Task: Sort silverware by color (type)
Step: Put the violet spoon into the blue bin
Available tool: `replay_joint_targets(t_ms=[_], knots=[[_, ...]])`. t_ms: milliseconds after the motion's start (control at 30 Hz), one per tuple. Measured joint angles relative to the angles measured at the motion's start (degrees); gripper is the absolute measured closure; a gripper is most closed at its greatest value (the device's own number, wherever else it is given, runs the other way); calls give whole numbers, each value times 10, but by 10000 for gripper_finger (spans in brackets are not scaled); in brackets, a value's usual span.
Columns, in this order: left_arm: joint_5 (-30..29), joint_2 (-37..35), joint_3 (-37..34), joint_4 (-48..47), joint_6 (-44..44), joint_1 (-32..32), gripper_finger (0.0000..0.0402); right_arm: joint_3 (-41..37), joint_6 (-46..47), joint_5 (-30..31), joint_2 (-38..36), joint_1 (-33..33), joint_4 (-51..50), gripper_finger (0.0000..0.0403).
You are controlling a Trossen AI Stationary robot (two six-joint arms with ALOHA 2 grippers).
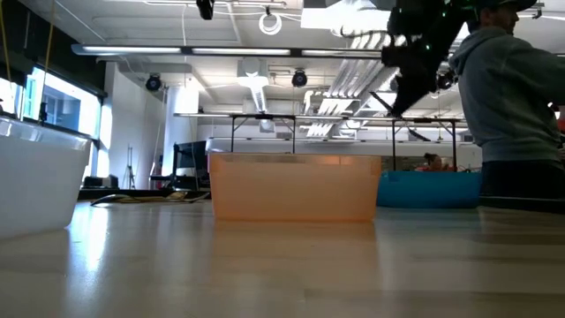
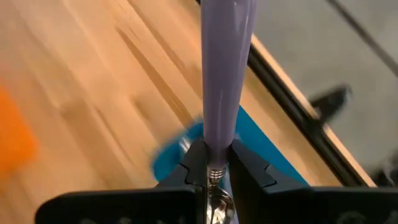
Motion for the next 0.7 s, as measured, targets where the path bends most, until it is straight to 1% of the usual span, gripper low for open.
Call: replay_joint_targets(t_ms=[133,233,300,500,700], knots=[[0,0,0,-1,-3,0,246,0,-48,-2,42,-45,-33,377],[0,0,0,-1,-3,0,246,0,-79,5,80,-64,-33,377],[0,0,0,-1,-3,0,246,0,-99,21,107,-71,-34,377],[0,0,0,-2,-25,0,246,0,-162,32,192,-82,-76,377],[0,0,0,-6,-29,0,246,0,-193,35,256,-81,-68,377]])
